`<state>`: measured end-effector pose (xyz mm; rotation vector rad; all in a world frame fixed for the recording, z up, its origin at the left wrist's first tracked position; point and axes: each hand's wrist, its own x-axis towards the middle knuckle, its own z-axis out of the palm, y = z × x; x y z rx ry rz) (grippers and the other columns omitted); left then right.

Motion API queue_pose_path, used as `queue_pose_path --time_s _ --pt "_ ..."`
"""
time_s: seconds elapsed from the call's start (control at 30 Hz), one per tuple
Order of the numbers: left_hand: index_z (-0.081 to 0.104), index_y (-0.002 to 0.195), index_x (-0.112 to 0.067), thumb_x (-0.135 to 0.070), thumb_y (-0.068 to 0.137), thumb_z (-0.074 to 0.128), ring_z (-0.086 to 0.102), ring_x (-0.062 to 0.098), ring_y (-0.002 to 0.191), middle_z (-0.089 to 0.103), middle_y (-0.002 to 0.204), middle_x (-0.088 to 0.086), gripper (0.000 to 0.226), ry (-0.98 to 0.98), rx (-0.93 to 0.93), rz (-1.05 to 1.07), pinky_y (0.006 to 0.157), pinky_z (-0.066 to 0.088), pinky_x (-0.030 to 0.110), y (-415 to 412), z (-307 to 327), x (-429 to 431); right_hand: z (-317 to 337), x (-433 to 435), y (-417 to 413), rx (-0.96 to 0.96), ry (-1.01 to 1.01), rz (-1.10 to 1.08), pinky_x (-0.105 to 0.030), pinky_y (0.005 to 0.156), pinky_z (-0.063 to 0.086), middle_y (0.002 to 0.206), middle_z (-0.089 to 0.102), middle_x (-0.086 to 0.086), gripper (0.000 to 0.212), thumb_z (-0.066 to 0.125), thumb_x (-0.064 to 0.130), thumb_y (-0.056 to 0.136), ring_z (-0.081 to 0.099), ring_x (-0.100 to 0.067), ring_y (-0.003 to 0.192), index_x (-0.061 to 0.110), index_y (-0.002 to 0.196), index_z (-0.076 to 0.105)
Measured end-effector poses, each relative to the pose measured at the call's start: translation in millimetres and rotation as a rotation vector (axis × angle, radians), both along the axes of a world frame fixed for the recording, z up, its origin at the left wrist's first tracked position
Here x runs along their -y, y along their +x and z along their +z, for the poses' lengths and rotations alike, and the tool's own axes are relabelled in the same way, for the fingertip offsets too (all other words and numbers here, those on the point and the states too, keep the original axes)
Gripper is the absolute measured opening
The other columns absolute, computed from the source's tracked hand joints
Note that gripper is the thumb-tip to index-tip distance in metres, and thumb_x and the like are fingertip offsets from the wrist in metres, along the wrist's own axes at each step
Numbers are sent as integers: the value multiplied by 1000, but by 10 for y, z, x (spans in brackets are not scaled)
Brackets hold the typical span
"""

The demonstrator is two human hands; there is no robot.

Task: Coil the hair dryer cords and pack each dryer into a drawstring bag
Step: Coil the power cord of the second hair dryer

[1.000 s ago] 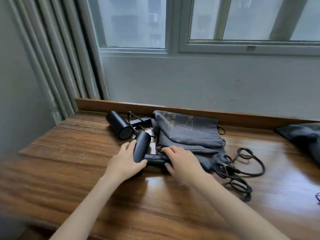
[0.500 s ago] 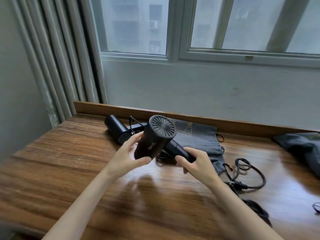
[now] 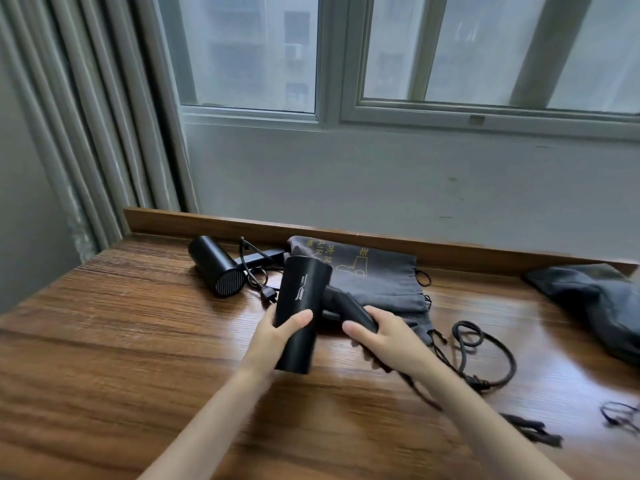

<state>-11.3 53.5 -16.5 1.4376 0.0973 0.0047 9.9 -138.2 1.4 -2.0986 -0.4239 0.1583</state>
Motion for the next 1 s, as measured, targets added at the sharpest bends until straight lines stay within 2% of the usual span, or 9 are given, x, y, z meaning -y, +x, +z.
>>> queue_pose_path --time_s 0.1,0.2,0.3,0.4,0.5,0.67,0.77,0.9,1.0 --pt "61 110 -24 -39 62 79 63 30 101 68 108 8 54 -60 16 78 93 48 50 47 70 179 15 -117 -10 37 173 -189 -23 46 42 65 58 4 21 57 38 88 52 -4 49 20 78 54" --pt "58 113 -25 -36 71 75 64 23 101 68 109 3 47 -36 49 124 92 50 46 77 157 268 55 -121 -5 56 211 -194 -29 57 40 67 54 3 23 54 41 90 51 -9 58 22 77 53" --pt "58 114 -24 -34 75 73 64 22 99 67 109 3 43 -134 -6 199 88 52 47 50 150 461 42 -256 -52 -52 449 -272 -29 72 49 87 65 4 20 48 42 93 62 -13 82 24 95 57" --pt "56 115 -23 -32 76 72 64 24 99 66 109 4 43 -167 -20 262 88 52 50 34 145 586 9 -334 -72 -45 478 -322 -23 73 49 97 66 2 25 47 43 93 63 -11 90 24 102 58" --pt "56 113 -24 -31 76 72 63 23 99 65 109 4 41 -151 -17 265 90 51 50 13 134 530 17 -279 -85 -136 494 -281 -35 82 55 102 67 -6 23 50 39 93 64 -17 94 20 104 57" --pt "50 117 -23 -36 75 71 59 23 103 61 113 4 48 -41 -33 317 93 48 50 6 104 171 60 118 -156 -181 18 31 -24 69 54 100 65 1 23 60 21 89 65 -12 86 18 110 53" --pt "46 124 -16 -39 74 72 58 27 104 58 117 7 60 7 -101 393 92 48 49 29 67 -134 197 562 -76 -43 123 -184 -24 69 54 107 66 -6 24 56 8 90 64 -13 84 15 112 52" --pt "44 115 -14 -34 76 73 58 26 97 57 107 7 53 8 -168 437 87 49 42 20 -46 -345 217 1120 151 194 -177 -410 -35 92 45 109 64 -13 27 57 -1 85 59 -26 103 6 112 58" --pt "54 105 -10 -26 78 72 59 22 78 61 87 7 36 14 -194 443 75 48 34 39 -71 -405 -25 1344 261 131 -548 -401 -36 110 24 138 41 -19 42 58 3 85 32 -30 134 7 127 51"
